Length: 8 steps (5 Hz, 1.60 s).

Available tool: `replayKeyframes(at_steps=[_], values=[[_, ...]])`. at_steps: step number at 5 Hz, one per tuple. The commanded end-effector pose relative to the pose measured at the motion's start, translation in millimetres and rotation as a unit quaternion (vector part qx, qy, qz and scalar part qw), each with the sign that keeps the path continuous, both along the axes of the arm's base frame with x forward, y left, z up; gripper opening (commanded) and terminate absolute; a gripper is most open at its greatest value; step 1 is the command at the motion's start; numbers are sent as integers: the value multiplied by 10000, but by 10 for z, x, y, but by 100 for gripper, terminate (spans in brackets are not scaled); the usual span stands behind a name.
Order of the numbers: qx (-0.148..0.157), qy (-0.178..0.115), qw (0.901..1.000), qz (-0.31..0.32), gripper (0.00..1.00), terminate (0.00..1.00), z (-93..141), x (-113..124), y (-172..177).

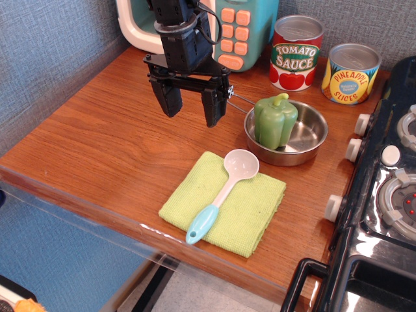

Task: Move the spoon back to the door of the microwave.

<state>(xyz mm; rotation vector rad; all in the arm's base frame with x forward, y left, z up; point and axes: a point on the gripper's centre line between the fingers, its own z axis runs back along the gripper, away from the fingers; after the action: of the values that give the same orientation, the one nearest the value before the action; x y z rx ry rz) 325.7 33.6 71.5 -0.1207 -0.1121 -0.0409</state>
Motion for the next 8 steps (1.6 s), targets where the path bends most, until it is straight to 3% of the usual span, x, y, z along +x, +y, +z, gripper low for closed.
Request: replayKeyframes(at_steps=[1,3,6,8], values=[[0,0,10000,0,100,0,0,0,0],[-133,-132,9998,2,100,0,-26,-240,-211],[188,143,9987,-461,100,0,-267,-945,-648],[348,243,9982,-419,100,0,-410,-989,-658]])
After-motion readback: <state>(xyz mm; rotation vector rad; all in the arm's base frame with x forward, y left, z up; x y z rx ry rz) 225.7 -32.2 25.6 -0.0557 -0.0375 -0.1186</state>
